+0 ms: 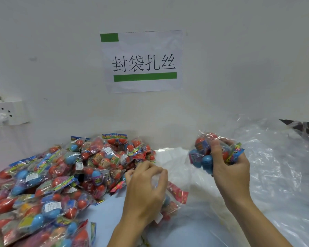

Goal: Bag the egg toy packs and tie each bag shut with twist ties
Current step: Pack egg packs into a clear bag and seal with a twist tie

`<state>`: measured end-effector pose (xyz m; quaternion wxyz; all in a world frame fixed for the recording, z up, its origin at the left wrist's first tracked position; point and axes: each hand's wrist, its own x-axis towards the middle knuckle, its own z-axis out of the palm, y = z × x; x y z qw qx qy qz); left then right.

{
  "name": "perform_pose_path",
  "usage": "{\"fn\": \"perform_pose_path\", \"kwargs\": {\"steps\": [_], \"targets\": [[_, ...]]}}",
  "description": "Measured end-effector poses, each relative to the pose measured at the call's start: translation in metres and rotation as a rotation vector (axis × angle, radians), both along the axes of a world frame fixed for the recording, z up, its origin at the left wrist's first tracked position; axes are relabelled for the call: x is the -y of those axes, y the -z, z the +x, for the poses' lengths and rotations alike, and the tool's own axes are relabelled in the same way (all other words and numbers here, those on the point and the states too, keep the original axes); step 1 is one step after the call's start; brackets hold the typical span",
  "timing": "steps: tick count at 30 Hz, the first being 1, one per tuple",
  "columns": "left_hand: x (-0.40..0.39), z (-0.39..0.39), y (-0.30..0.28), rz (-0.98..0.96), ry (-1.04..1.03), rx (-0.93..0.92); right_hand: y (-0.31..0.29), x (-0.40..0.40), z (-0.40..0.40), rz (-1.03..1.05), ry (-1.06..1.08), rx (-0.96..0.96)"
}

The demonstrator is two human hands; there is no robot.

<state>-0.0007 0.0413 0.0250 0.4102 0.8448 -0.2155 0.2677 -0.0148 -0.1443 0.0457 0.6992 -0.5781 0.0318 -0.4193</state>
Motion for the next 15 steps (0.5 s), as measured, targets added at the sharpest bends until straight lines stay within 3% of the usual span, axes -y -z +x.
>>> {"fn": "perform_pose_path", "kwargs": {"steps": [3,6,11,15], "targets": [[-0.001,-0.002,-0.008,-0.275,-0.064,0.177,-0.001,-0.001,-0.001,-0.014,0.042,0.059],[-0.001,-0.003,-0.015,-0.403,-0.124,0.268,0.0,-0.001,-0.002,-0.058,0.096,0.063],[0.002,-0.002,-0.013,-0.355,-0.08,0.094,-0.002,-0.005,-0.005,-0.139,0.14,0.117],[0.003,-0.003,-0.009,-0.157,0.014,-0.071,-0.006,-0.011,-0.009,-0.239,0.133,0.169]]}}
